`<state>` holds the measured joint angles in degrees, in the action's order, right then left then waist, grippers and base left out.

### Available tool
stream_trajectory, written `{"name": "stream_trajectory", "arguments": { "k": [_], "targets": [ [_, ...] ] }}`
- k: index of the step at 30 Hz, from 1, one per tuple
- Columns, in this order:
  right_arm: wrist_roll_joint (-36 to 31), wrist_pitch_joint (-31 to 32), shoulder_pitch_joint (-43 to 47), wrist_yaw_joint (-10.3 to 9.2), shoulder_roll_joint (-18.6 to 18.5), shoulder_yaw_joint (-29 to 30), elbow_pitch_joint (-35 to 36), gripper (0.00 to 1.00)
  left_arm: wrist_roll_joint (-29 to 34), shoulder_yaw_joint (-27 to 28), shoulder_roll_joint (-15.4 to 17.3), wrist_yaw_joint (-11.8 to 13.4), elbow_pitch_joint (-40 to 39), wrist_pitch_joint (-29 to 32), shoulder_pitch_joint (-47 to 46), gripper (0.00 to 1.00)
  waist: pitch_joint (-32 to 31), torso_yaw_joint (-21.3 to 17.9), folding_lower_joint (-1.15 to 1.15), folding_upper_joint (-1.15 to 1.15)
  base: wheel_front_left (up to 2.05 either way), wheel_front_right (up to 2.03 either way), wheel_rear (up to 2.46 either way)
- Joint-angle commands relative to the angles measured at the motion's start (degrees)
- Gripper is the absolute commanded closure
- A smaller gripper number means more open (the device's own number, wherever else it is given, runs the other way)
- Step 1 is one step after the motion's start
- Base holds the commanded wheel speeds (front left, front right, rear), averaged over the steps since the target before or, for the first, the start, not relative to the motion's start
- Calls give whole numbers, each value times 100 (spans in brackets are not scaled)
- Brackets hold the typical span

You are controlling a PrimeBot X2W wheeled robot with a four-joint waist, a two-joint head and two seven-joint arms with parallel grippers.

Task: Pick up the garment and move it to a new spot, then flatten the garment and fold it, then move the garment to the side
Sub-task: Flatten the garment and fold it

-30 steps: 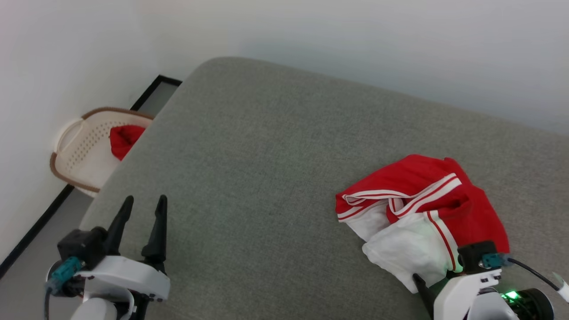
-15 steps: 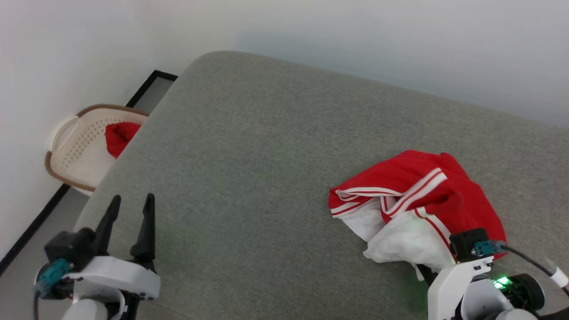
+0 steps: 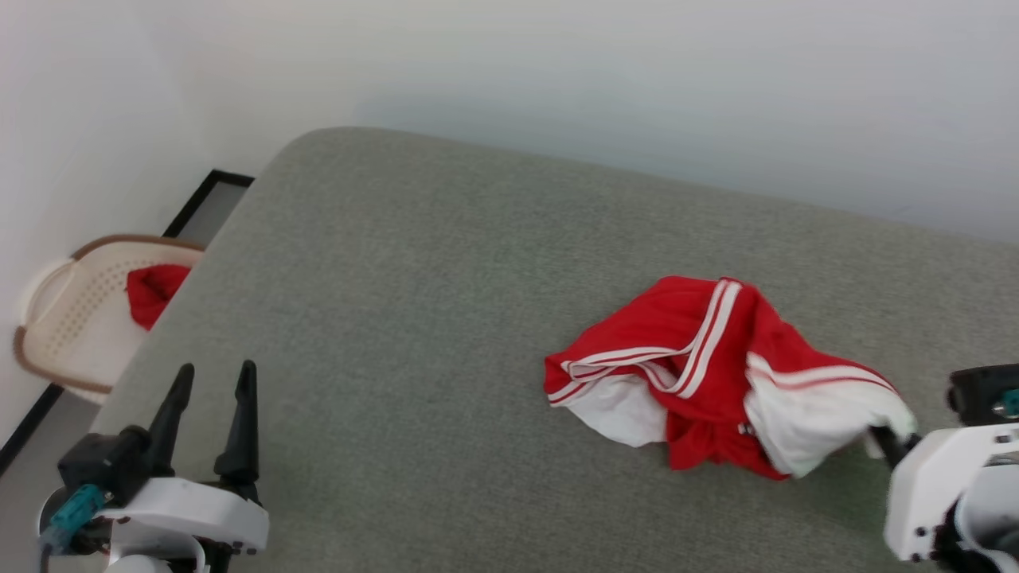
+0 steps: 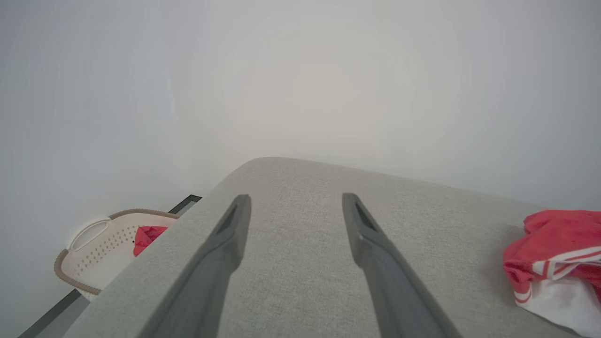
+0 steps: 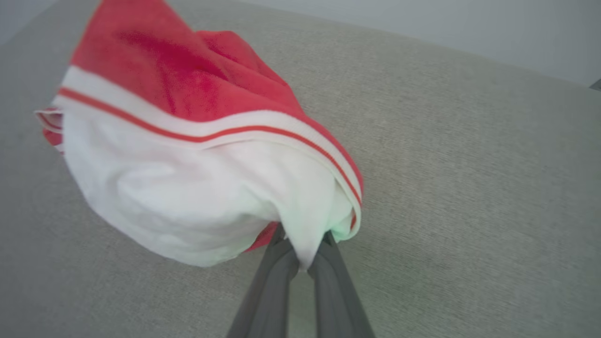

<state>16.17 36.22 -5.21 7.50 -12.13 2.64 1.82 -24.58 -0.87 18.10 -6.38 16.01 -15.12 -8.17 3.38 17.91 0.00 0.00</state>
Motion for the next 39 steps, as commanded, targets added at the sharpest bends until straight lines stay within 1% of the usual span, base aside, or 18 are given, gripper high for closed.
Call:
{"name": "stream_trajectory", "arguments": {
  "k": [1,5,9,16,22,25,26,27,28,34,39],
  "targets": [
    [16,59,38,-2,-82,141,5,100,49,8,5,-28,-12,2,40,0,-98,-147,0,0,0,0,0],
    [25,120,-55,-2,-256,461,-124,100,58,21,13,-28,-30,2,82,0,-134,-275,0,0,0,0,0],
    [57,40,-152,-2,-414,726,-385,100,72,54,8,-27,-48,1,111,0,-154,-369,0,0,0,0,0],
    [72,-158,-210,-2,-628,1123,-1142,100,97,-3,-43,-56,-78,1,134,0,-143,-446,0,0,0,0,0],
    [29,-404,-250,-2,-616,1336,-1842,100,89,-99,-77,-71,-41,1,126,0,-136,-454,0,0,0,0,0],
    [-15,-530,-290,-2,-602,1326,-2206,100,60,-131,-58,-73,-5,1,138,0,-157,-481,0,0,0,0,0],
    [-24,-590,-332,-2,-600,1322,-2304,90,55,-145,-47,-77,5,1,146,0,-169,-497,0,0,0,0,0],
    [-46,-678,-375,-2,-626,1302,-2372,71,44,-158,-42,-79,12,1,147,0,-179,-514,0,0,0,0,0],
    [-71,-766,-416,-2,-653,1253,-2440,0,36,-178,-22,-83,21,1,149,0,-192,-538,0,0,0,0,0],
    [12,-985,-627,-2,-751,1023,-2755,0,-93,-318,107,-106,-41,82,157,0,-307,-726,0,0,0,0,0],
    [34,-1097,-699,-2,-713,830,-2595,0,-242,-443,258,-105,-172,225,172,0,-422,-955,0,0,0,0,0]
  ]
}}
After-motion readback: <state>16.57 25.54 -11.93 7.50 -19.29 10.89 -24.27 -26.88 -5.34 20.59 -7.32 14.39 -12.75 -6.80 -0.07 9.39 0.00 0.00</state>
